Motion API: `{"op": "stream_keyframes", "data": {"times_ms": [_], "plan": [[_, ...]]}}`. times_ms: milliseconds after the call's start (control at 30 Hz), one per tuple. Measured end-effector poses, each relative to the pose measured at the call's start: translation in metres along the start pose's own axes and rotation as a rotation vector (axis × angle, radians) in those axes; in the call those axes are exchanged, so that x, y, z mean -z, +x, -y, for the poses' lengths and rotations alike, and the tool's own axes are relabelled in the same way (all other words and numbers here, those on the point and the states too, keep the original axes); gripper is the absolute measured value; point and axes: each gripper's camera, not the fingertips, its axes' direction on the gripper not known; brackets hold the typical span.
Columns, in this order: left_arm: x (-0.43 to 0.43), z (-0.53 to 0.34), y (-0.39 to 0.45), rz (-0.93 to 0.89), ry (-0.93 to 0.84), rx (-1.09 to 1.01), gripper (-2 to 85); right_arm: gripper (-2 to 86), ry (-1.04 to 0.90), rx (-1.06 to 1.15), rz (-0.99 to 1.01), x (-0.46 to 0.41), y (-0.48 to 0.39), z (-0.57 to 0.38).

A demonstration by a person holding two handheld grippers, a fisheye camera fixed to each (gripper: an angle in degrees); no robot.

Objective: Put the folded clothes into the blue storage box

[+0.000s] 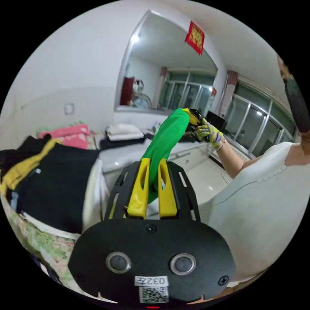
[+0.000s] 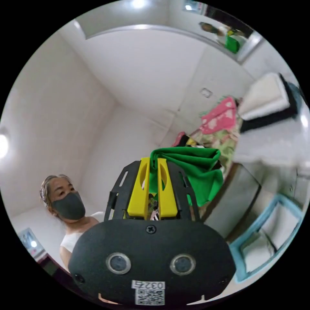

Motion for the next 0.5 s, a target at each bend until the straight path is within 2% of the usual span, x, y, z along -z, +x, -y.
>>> {"op": "stream_keyframes", "data": {"times_ms": [133, 267, 367, 500], "plan": [[-0.096, -0.008, -0.021, -0.171, -0.28, 0.077, 4.2, 4.2, 0.111, -0.316, -0.111, 0.08, 0.078, -0.072], [-0.185, -0.024, -0.032, -0.223, -0.531, 0.095, 4.1, 4.2, 0.208, -0.589, -0.206, 0.132, 0.147, -0.133], [-0.231, -0.028, -0.037, -0.221, -0.638, 0.065, 4.1, 4.2, 0.27, -0.692, -0.225, 0.156, 0.179, -0.154], [-0.25, -0.016, -0.038, -0.196, -0.632, -0.021, 4.1, 4.2, 0.322, -0.71, -0.256, 0.179, 0.193, -0.158]]}}
